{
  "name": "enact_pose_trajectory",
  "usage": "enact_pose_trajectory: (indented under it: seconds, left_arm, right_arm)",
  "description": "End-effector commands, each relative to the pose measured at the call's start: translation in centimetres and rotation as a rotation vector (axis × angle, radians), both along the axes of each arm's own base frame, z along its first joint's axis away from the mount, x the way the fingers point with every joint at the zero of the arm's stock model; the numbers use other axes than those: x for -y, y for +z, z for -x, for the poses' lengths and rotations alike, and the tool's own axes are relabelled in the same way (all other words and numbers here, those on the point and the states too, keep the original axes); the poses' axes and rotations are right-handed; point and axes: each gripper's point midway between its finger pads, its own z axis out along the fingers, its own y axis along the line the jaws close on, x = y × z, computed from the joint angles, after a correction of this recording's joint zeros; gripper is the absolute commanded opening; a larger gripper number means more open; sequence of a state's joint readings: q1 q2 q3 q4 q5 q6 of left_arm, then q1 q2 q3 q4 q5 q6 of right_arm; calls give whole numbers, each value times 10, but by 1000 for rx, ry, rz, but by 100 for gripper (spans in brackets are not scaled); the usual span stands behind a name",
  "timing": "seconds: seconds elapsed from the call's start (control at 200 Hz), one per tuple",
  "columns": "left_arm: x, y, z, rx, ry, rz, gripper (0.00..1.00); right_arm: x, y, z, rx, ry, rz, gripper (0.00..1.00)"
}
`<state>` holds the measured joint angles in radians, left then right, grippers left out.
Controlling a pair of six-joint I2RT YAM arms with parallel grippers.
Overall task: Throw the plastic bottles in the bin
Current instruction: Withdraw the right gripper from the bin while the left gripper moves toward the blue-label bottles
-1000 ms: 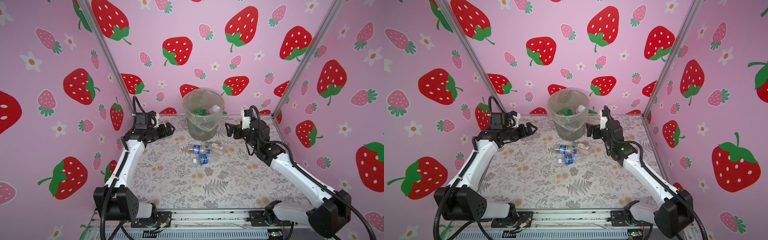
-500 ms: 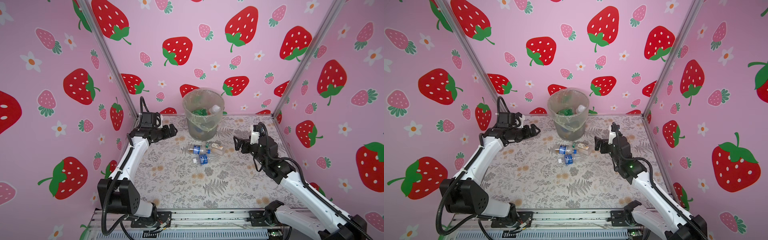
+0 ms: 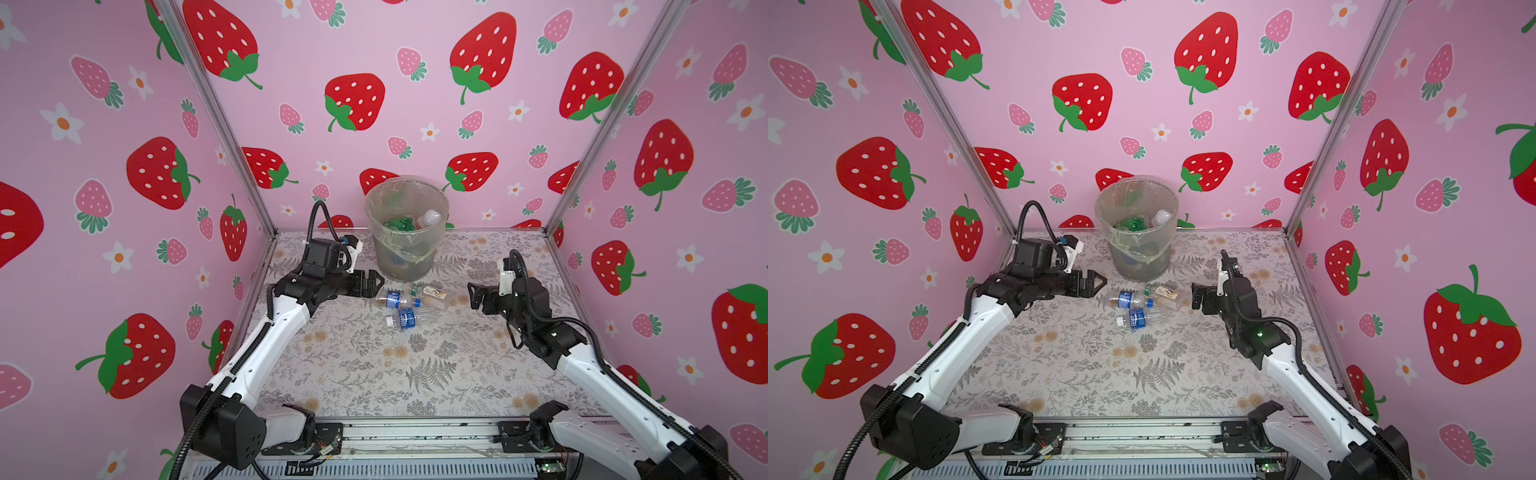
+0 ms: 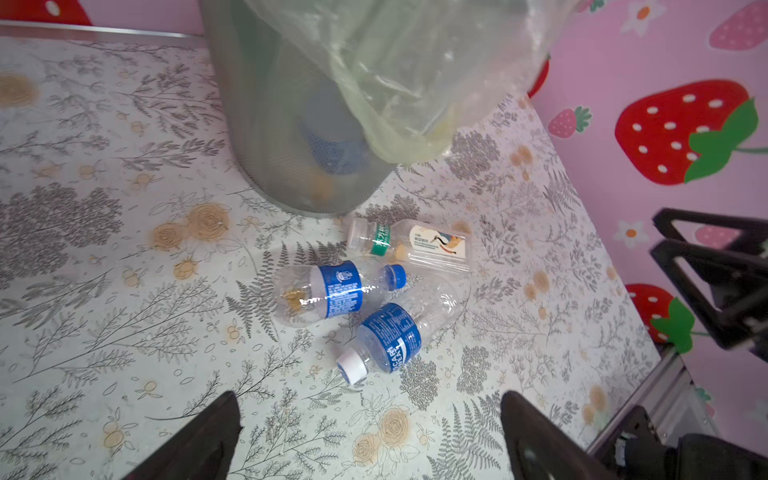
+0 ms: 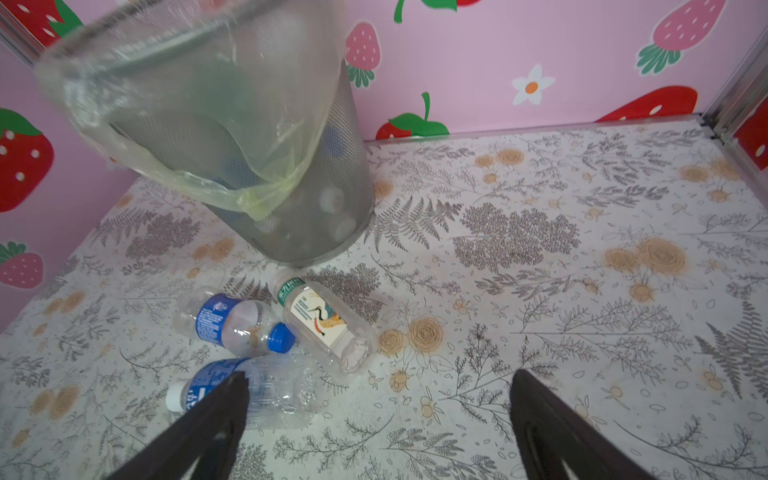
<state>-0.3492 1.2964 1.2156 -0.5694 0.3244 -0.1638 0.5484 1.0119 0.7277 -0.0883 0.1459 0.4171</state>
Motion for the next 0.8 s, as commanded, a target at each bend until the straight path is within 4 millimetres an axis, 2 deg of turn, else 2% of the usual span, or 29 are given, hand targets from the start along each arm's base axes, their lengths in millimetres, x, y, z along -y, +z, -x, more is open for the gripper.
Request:
enact_pose_trajectory:
  seconds: [0.0, 0.2, 0.37, 0.56, 0.795]
  left_arm:
    - [21, -8, 10, 63, -94, -72, 99]
    - [58, -35, 20, 131, -234, -171, 99]
    - [89, -53, 39, 70, -428, -234, 99]
    - [95, -77, 29, 53, -429, -304, 99]
    - [105, -96, 34, 102, -476, -423, 99]
  right_arm:
    - [-2, -17, -2, -41, 14, 13, 99]
    - [2, -27, -7, -62, 5, 26, 99]
    - [3, -31, -7, -73, 9, 23, 99]
    - [3, -34, -1, -81, 15, 9, 99]
    - [8, -32, 5, -69, 9, 8, 99]
